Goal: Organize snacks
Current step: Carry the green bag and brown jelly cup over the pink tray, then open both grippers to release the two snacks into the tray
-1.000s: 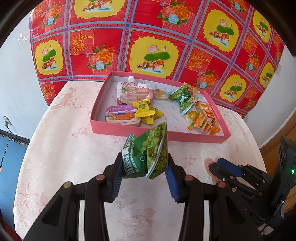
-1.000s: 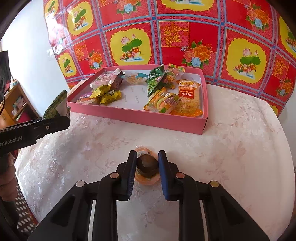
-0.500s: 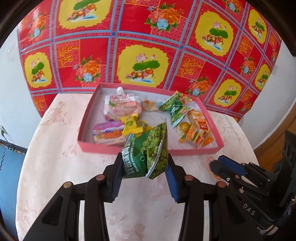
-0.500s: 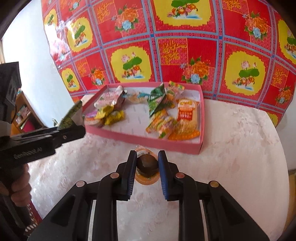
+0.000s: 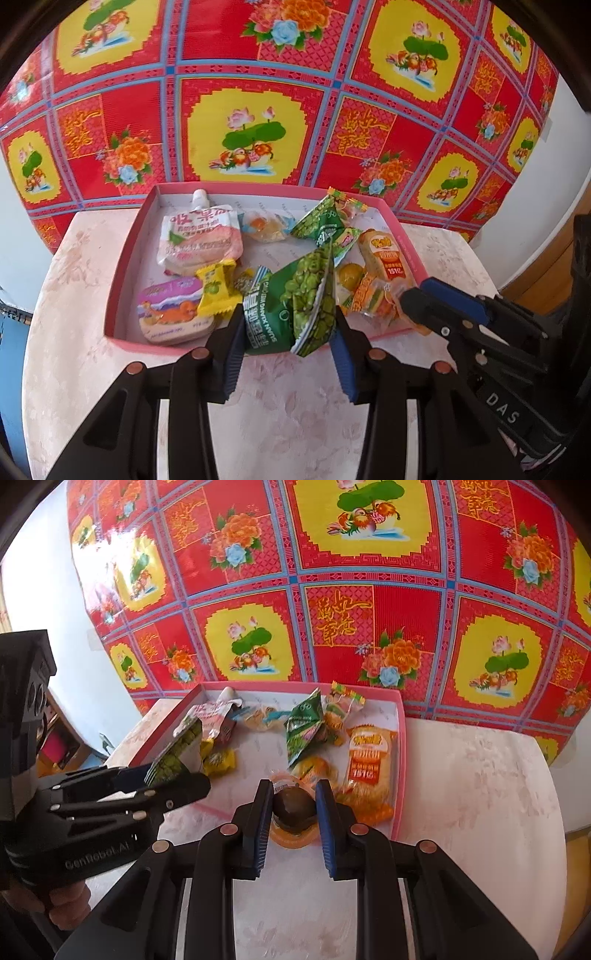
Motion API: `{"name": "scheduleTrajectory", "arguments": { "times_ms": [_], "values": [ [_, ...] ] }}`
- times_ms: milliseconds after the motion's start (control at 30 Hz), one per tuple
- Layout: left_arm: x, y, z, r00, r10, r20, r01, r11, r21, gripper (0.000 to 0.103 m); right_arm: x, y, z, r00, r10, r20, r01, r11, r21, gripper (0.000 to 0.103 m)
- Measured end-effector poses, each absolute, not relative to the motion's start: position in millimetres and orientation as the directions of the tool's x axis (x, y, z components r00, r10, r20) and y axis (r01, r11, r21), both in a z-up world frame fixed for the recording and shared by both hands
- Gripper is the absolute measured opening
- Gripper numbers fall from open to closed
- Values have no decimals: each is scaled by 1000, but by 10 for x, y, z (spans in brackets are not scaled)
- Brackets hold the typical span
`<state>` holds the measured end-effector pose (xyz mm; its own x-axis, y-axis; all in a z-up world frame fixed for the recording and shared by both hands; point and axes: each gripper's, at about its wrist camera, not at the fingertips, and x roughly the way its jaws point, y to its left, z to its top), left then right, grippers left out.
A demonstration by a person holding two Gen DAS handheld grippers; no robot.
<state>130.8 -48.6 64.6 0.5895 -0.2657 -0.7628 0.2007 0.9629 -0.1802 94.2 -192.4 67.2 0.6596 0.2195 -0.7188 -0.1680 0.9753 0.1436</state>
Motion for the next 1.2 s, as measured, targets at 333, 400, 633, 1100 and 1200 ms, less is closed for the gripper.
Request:
{"name": "scheduleTrajectory", "arguments": {
  "times_ms": [333, 400, 633, 1100, 1200],
  "values": [
    [1583, -561, 565, 583, -254, -771, 188, 966, -176, 44, 1257, -2034, 555, 642, 205, -738, -122, 979, 166, 24],
    [1634, -579, 538, 577, -257, -775, 191, 965, -178, 44, 1304, -2049, 528, 640, 206, -740, -117, 978, 171, 24],
    [1748, -644, 487, 564, -257, -784, 196, 965, -175, 45, 1397, -2105, 474, 642, 183, -744, -97, 983, 158, 24],
    [1725, -663, 524, 580, -244, -777, 185, 969, -166, 60, 1337, -2174, 525, 671, 200, -714, -93, 978, 186, 37],
    [1680, -660, 582, 594, -238, -768, 191, 970, -153, 60, 1303, -2162, 553, 678, 189, -711, -92, 981, 173, 40]
  ]
}}
